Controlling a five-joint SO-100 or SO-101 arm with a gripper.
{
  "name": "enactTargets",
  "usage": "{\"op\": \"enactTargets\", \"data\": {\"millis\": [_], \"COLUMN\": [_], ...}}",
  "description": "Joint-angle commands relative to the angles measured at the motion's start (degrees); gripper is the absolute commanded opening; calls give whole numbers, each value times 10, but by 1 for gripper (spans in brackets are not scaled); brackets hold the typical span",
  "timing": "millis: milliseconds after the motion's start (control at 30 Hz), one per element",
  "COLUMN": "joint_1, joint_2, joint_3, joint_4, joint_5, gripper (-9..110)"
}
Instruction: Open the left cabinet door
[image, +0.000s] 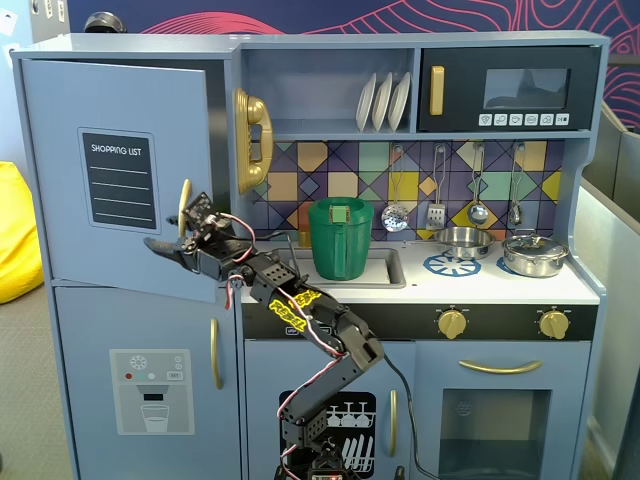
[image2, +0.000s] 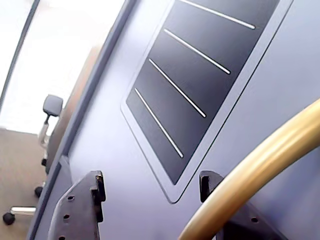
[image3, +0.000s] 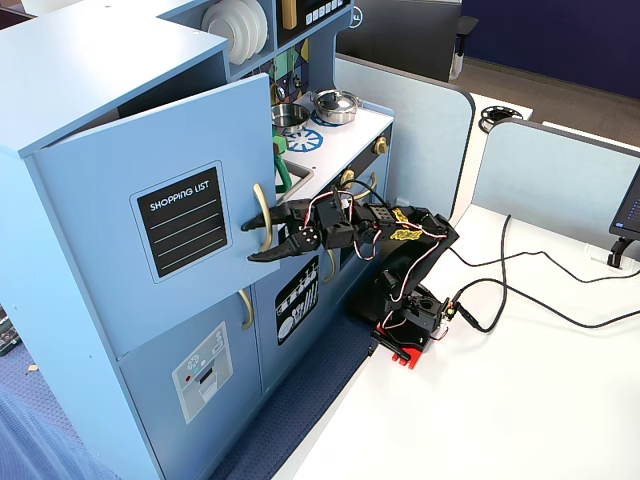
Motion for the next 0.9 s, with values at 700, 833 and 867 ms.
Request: {"op": "enactTargets", "data": {"millis": [700, 833, 867], "joint_1": [225, 301, 312], "joint_2": [380, 357, 341], "joint_3": [129, 109, 103], "joint_4": [195, 221, 219], "joint_5": [47, 62, 63], "gripper": [13, 11, 11]}}
